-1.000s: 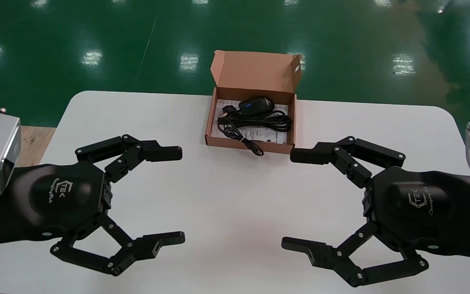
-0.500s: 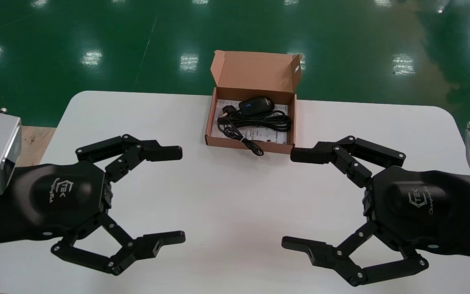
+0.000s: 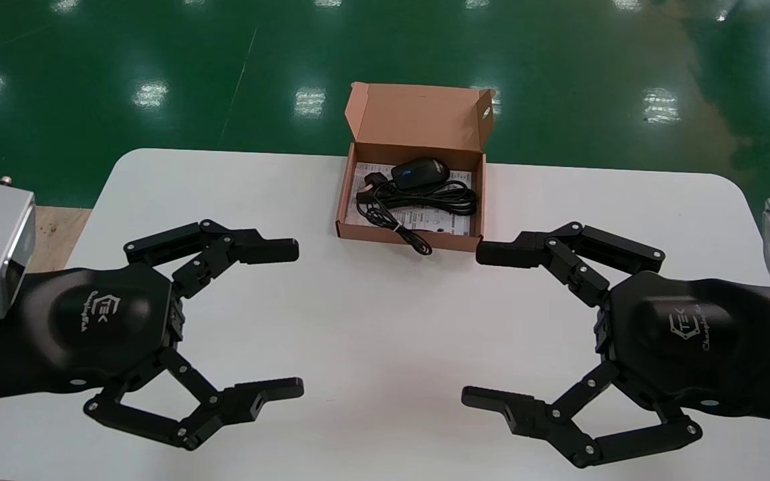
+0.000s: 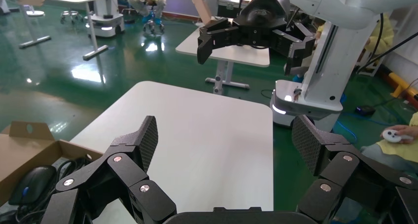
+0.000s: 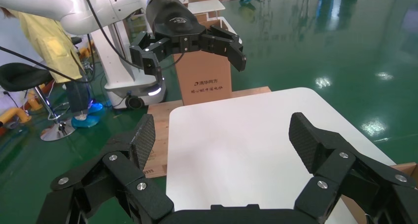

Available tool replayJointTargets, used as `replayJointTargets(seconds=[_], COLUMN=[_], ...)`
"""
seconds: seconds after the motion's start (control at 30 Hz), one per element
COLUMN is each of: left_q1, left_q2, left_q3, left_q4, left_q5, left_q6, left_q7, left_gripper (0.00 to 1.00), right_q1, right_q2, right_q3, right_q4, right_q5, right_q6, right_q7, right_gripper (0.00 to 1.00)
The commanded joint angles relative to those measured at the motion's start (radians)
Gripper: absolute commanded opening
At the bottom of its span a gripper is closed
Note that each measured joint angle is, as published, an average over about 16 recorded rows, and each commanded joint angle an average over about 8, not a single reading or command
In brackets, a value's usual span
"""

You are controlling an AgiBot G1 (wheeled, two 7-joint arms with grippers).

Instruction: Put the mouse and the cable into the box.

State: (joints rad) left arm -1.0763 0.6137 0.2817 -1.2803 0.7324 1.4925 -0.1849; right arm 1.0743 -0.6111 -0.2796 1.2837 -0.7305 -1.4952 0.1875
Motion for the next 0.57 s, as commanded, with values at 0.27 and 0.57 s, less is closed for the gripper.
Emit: replayJointTargets(seconds=[0.27, 0.57], left_q1=[0.0, 0.0], left_q2=[0.0, 0.0], left_q3=[0.0, 0.0], left_q4=[0.0, 0.0], left_q5=[0.0, 0.0], left_q6=[0.0, 0.0], left_q7=[0.0, 0.0], left_gripper=[1.0, 1.0], right_q1=[0.0, 0.0], right_q2=[0.0, 0.0], right_q3=[0.0, 0.0], right_q4=[0.0, 0.0], right_q5=[0.0, 0.0], right_q6=[0.0, 0.0], right_q7=[0.0, 0.0], right_gripper=[1.0, 1.0])
